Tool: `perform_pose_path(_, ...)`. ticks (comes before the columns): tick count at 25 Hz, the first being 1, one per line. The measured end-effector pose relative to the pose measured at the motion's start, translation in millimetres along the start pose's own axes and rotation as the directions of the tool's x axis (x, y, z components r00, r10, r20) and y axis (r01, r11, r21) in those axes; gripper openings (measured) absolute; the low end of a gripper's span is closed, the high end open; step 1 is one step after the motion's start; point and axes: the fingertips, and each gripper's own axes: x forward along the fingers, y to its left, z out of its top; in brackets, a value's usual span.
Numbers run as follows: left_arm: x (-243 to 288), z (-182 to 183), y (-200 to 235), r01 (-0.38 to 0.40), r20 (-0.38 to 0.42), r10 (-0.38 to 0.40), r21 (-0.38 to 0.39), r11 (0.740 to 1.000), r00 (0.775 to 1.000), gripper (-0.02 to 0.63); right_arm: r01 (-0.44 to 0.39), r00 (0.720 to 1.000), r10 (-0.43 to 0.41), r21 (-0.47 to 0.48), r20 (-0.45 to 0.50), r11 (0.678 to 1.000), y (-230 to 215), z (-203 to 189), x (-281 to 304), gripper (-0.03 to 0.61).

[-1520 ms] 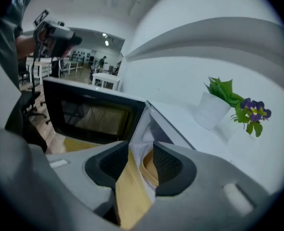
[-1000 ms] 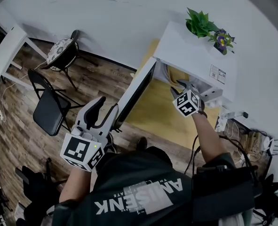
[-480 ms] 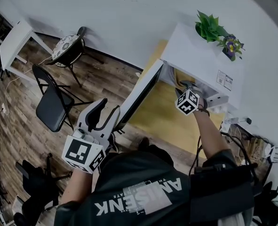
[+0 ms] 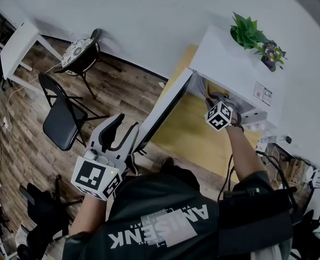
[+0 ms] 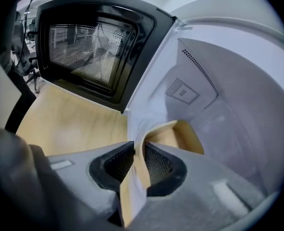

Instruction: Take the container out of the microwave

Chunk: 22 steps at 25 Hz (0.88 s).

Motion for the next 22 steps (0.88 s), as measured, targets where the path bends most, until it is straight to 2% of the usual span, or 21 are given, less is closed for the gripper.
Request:
perform_pose_path(9, -3, 2, 5, 0.029, -0.017, -0.029, 0.009, 1.000, 0.999, 0.152, -0.012, 1.000, 0.012, 0.026, 0.006, 1.000, 5, 4, -9, 0.038)
perform_pose_path(18, 3, 12, 12, 0.129, -0.018, -0.129, 0.041, 0.991, 0.992, 0.153, -0.030, 0.999, 0.027, 0.152, 0.024, 0.988, 25, 16, -42, 0.035)
perform_pose_path(22, 3, 14, 18, 0.197, -0.021, -0.197, 0.046, 0.979, 0.980, 0.152, -0.030, 0.999, 0.020, 0.234, 0.043, 0.972, 39, 30, -64, 0.035)
